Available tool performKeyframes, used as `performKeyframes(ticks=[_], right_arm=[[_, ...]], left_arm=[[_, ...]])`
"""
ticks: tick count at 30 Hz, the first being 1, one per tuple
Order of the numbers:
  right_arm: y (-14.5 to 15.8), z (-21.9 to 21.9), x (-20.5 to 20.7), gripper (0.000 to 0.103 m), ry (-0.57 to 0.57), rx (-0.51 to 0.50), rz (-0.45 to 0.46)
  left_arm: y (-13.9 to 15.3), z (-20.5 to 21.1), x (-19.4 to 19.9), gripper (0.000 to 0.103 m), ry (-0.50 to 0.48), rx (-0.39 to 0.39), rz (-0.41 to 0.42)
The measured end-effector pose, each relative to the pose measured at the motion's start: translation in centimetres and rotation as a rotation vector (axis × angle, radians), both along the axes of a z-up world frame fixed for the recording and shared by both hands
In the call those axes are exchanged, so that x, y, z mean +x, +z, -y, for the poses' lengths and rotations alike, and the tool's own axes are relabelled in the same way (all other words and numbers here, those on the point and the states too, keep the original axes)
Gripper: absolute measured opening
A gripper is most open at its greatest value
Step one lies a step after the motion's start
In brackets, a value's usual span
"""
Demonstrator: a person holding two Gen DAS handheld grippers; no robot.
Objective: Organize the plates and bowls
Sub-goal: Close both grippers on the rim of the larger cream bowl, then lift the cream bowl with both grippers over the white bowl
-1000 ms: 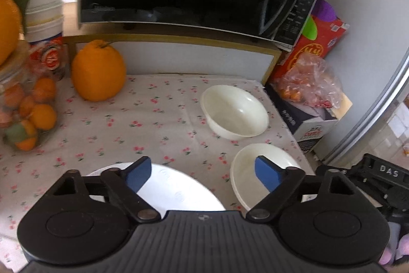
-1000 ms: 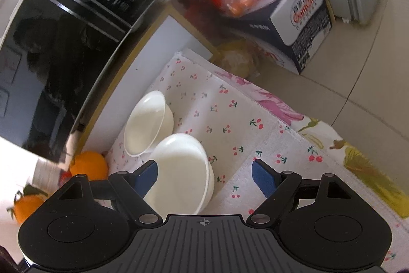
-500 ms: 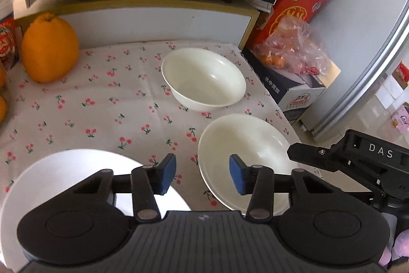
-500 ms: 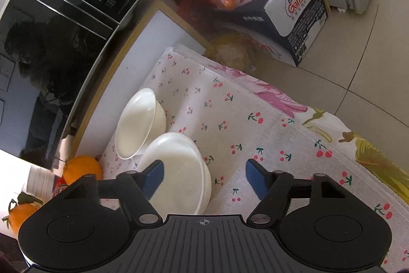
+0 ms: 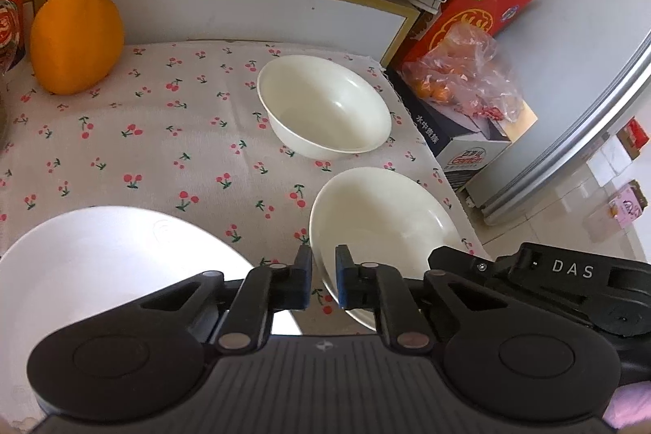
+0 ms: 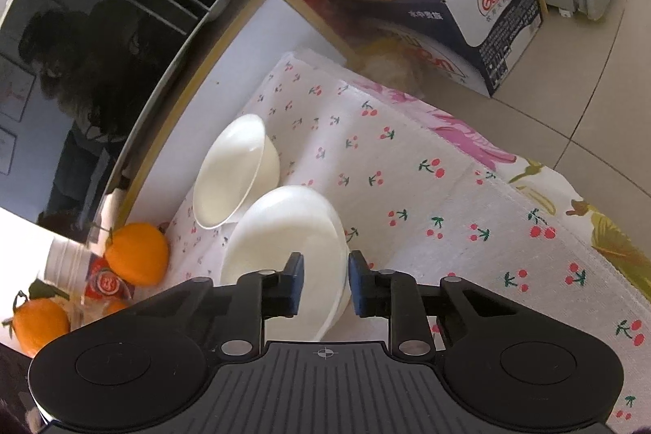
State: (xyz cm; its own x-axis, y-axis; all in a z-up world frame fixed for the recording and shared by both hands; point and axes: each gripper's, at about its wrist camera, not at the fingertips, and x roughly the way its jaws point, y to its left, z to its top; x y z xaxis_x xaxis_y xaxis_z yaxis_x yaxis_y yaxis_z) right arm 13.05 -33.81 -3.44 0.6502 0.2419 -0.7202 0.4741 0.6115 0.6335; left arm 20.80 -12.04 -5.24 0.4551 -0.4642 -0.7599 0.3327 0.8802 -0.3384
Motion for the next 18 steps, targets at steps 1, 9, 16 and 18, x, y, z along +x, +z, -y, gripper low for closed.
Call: performKeyframes(ticks=[1,9,16,18], right_arm=[[0.0,-0.1,0.0,0.022,0.001,0.002,0.0],[0.9,-0.2,0.0,0.021,-0.001,0.013,0.017],[2.4,-0.6,-0.3,0.021,0.012,0.008,0.039],[2.9,-0.6,-0.5,0.021,0.014,0.011,0.045]], left_arm=[[0.0,0.0,0.0,0.01,0.003,0.001,0.001],[1.0,-0.5,-0.3,0.009,0.017,-0.012,0.019],[2.3,-1.2,-1.2,0.009,0.03,-0.021,0.044],[2.7,-1.4,-1.4,0.009,0.034,-0.029,0.048]])
